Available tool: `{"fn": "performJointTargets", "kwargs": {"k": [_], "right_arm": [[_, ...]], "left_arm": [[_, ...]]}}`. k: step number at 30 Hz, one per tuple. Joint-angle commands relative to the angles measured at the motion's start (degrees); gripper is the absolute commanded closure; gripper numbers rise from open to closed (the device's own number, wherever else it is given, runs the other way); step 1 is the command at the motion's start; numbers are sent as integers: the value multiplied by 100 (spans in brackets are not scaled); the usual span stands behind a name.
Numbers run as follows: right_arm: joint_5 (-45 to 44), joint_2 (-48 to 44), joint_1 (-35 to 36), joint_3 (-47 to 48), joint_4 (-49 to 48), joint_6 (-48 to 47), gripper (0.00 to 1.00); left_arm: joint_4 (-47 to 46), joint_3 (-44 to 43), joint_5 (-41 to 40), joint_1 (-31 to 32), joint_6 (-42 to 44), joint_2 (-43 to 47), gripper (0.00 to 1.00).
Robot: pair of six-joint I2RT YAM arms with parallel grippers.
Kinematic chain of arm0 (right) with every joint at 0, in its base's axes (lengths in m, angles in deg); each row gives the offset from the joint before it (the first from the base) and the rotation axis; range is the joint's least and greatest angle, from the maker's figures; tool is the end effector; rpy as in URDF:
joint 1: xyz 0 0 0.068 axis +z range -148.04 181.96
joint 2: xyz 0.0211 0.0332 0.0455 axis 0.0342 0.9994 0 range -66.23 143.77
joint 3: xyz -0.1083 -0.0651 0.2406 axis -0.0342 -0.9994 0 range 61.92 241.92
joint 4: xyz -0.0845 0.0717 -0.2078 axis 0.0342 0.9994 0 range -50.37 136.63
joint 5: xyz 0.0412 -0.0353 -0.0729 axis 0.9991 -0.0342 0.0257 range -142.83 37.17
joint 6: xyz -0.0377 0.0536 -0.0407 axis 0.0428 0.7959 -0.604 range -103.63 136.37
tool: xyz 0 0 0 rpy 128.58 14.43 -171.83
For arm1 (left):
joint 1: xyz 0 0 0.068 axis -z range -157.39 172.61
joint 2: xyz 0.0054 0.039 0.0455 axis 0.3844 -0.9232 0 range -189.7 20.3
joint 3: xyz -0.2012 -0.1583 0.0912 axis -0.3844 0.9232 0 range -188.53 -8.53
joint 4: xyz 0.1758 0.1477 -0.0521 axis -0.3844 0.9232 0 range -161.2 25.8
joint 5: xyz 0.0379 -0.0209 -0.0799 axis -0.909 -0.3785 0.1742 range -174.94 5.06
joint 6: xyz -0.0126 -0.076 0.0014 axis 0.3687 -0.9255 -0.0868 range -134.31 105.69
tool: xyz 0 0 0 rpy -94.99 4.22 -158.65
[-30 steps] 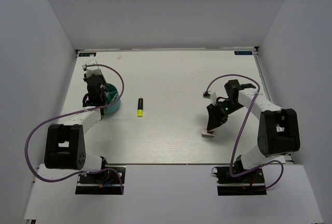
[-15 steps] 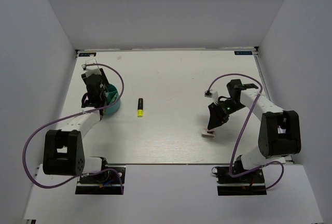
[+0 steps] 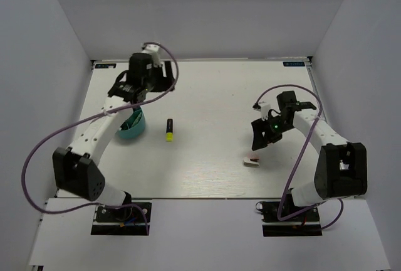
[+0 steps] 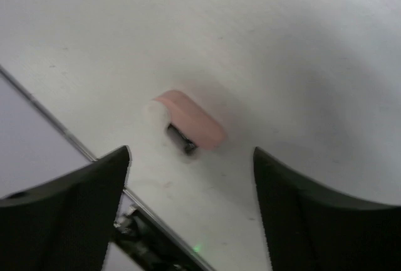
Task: Sort the stationery into containers
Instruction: Pick up the pen from the center of the board.
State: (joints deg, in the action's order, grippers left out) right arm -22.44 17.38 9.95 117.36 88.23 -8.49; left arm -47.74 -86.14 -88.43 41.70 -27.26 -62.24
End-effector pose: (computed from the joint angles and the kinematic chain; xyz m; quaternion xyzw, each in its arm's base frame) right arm 0.2332 0.0663 0.1981 -0.3000 0.9110 0.2413 0.1481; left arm 0.3130 -0.1041 0.3490 0.0304 0.8581 -0.1162 0.4992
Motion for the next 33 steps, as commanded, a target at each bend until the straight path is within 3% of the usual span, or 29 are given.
{"fn": "performJointTargets", "kwargs": {"k": [1, 6, 7, 11, 14, 27, 33], "right_arm": [[-911, -363, 19, 81, -833, 894, 10], [-1588, -793, 27, 20, -1640, 1255, 10], [-1772, -811, 10, 19, -1721, 1456, 13], [-2099, -759, 18, 230, -1915, 2019, 45], [-2037, -759, 10, 204, -1889, 2152, 53], [-1914, -873, -25, -42, -1951, 2214, 53], [-1914, -856, -17, -68, -1942, 2223, 52]], "left_arm": [[2328, -246, 980, 252, -365, -789, 17], [2681, -229, 1140, 323, -586, -1351, 17], [2672, -220, 1070, 358, -595, -1370, 18], [2637, -115, 781, 499, -656, -1615, 21], [2444, 17, 657, 543, -682, -1730, 25], [1767, -71, 50, 394, -893, -2556, 38], [1626, -97, -363, 394, -999, -2714, 38]]}}
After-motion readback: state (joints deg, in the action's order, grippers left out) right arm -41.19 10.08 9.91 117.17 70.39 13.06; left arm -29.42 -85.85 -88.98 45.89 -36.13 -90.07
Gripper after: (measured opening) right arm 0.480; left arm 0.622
